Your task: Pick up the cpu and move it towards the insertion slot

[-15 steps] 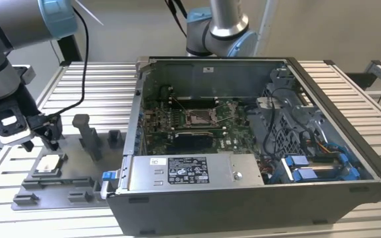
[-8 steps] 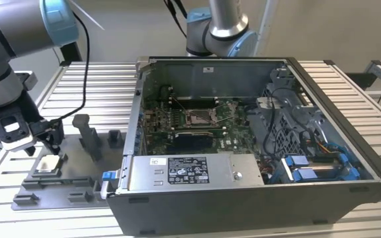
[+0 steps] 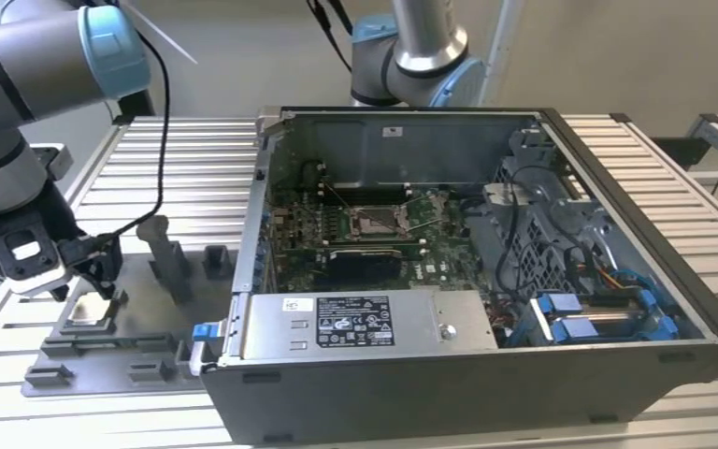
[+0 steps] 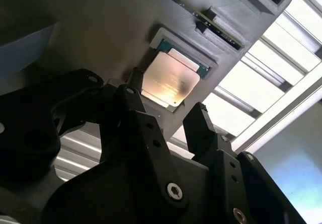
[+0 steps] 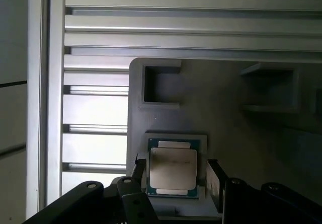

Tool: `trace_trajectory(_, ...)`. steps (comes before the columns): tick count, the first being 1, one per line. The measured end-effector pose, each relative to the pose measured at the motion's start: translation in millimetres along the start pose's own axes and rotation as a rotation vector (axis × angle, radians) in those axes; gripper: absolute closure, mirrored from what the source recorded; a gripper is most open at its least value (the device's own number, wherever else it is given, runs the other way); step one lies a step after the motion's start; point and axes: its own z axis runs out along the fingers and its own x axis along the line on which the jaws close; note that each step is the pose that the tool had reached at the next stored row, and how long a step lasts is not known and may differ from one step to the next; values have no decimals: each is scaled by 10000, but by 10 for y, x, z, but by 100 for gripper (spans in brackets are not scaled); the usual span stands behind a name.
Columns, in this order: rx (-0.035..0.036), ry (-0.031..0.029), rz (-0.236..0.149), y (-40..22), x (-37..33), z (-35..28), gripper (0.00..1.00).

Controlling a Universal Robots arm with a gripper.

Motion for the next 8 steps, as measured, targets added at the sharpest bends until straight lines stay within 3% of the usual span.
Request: trace_trajectory(8, 2, 3, 1, -40, 13, 57, 0)
